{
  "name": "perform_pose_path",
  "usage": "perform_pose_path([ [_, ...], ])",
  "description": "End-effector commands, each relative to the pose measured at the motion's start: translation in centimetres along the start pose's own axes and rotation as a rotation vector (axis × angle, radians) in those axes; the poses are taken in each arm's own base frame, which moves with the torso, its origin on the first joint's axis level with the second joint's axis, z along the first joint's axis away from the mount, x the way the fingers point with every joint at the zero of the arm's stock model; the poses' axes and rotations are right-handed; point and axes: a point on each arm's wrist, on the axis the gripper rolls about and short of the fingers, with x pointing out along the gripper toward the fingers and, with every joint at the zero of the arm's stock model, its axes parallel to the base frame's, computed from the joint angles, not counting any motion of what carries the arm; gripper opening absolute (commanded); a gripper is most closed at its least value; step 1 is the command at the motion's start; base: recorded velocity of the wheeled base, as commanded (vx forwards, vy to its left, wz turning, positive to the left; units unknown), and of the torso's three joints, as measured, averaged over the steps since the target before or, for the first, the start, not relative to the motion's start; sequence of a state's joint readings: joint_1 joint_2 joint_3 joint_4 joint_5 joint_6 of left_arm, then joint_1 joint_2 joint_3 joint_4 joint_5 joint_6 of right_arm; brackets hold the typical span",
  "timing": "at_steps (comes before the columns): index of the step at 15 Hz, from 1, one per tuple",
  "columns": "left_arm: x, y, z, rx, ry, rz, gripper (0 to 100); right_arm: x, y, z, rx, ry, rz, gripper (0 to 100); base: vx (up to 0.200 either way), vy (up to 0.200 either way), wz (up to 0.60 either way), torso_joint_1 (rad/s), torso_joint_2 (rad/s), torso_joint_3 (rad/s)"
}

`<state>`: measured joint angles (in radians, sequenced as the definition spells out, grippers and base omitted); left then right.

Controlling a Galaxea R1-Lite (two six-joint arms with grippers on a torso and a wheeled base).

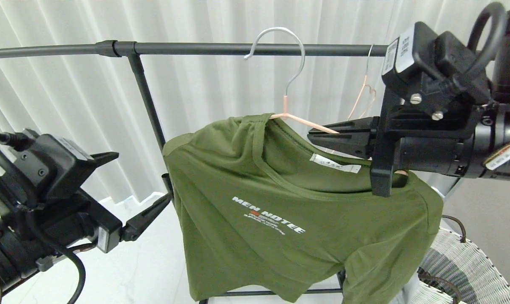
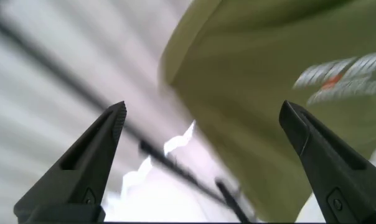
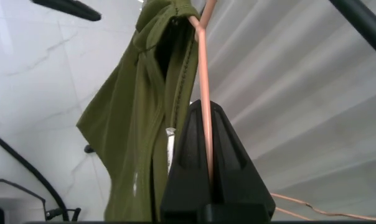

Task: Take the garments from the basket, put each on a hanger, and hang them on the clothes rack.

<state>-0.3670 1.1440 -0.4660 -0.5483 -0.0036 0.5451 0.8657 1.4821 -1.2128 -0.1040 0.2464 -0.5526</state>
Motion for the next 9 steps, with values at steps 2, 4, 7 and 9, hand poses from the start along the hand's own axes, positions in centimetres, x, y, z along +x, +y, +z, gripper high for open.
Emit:
perform_pose_path([
  [2, 0.8, 1.1, -3.4, -0.068, 0.149, 0.041, 100, -1.5, 0.1, 0.8, -0.021, -0.026, 0.011, 0, 0.0, 0.0, 0.0, 0.0, 0.0, 0.0],
  [4, 1.8, 1.5, -4.4, -0.085, 0.192, 0.017, 100, -2.4, 0.4, 1.0, -0.031, -0.027, 0.028, 0, 0.0, 0.0, 0.0, 0.0, 0.0, 0.0],
  [7, 2.5, 1.3, -4.8, -0.097, 0.199, -0.022, 100, -3.0, 1.4, 1.3, -0.036, -0.04, 0.065, 0, 0.0, 0.0, 0.0, 0.0, 0.0, 0.0],
  [9, 2.7, 1.1, -5.0, -0.104, 0.184, -0.072, 100, -3.0, 2.0, 1.5, -0.04, -0.05, 0.087, 0, 0.0, 0.0, 0.0, 0.0, 0.0, 0.0],
])
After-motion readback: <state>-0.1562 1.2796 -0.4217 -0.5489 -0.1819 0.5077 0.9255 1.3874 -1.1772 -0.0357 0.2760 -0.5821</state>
